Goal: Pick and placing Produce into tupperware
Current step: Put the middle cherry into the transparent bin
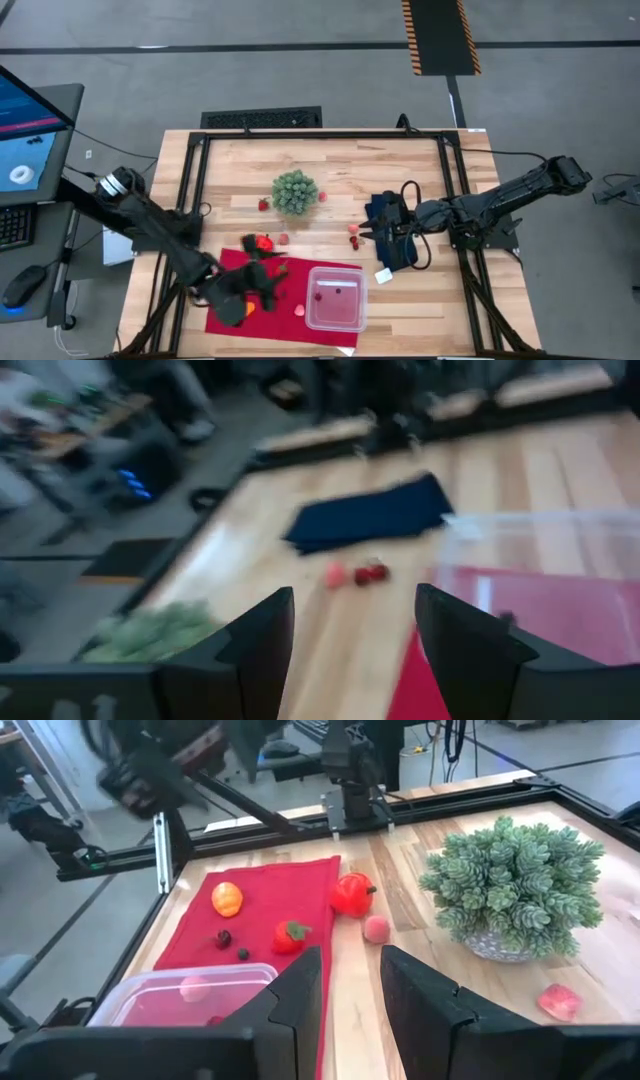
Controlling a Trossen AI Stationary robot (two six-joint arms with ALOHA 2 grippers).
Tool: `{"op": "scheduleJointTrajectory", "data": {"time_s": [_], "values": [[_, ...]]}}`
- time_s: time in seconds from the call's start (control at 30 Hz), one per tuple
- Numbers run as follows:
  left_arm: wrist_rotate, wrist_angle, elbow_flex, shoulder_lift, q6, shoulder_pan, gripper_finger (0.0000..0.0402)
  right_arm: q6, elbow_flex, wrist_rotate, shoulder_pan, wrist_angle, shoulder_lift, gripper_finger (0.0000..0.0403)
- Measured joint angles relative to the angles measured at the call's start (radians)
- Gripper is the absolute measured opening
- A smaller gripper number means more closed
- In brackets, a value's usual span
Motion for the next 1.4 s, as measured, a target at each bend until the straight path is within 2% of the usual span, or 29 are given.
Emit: {"op": "scheduleJointTrajectory", "data": {"time_s": [0.1, 0.2, 0.3, 0.57, 0.67, 0.87, 1.0, 1.1, 1.23, 1.3, 1.4], "values": [[-0.148, -0.055, -0.061, -0.064, -0.150, -0.092, 0.0202, -0.001, 0.000, 0.000, 0.000, 0.000, 0.000, 0.0129], [-0.204, -0.111, -0.136, -0.137, -0.290, -0.167, 0.0202, 0.000, 0.000, 0.000, 0.000, 0.002, 0.000, 0.0129], [-0.188, -0.133, -0.217, -0.204, -0.351, -0.216, 0.0201, 0.000, 0.000, 0.000, 0.000, 0.001, 0.000, 0.0129], [-0.095, -0.117, -0.413, -0.460, -0.346, -0.252, 0.0201, -0.009, 0.000, 0.000, -0.010, 0.025, 0.000, 0.0129], [-0.034, -0.039, -0.480, -0.577, -0.264, -0.252, 0.0201, -0.023, 0.000, 0.000, -0.024, 0.028, 0.000, 0.0129], [0.134, 0.294, -0.632, -0.821, 0.100, -0.252, 0.0185, -0.044, 0.001, 0.001, -0.077, 0.055, 0.000, 0.0129], [0.237, 0.490, -0.739, -0.989, 0.341, -0.251, 0.0165, -0.063, 0.001, -0.002, -0.136, -0.033, -0.009, 0.0129], [0.241, 0.630, -0.807, -1.084, 0.492, -0.251, 0.0152, -0.009, 0.001, 0.001, -0.182, -0.150, -0.016, 0.0129], [0.241, 0.718, -0.861, -1.173, 0.654, -0.250, 0.0144, 0.090, 0.001, -0.003, -0.212, -0.325, 0.006, 0.0129], [0.222, 0.730, -0.866, -1.202, 0.684, -0.250, 0.0143, 0.119, -0.001, -0.007, -0.207, -0.372, 0.005, 0.0129], [0.180, 0.728, -0.866, -1.221, 0.707, -0.250, 0.0142, 0.145, 0.001, -0.067, -0.188, -0.385, 0.004, 0.0129]]}}
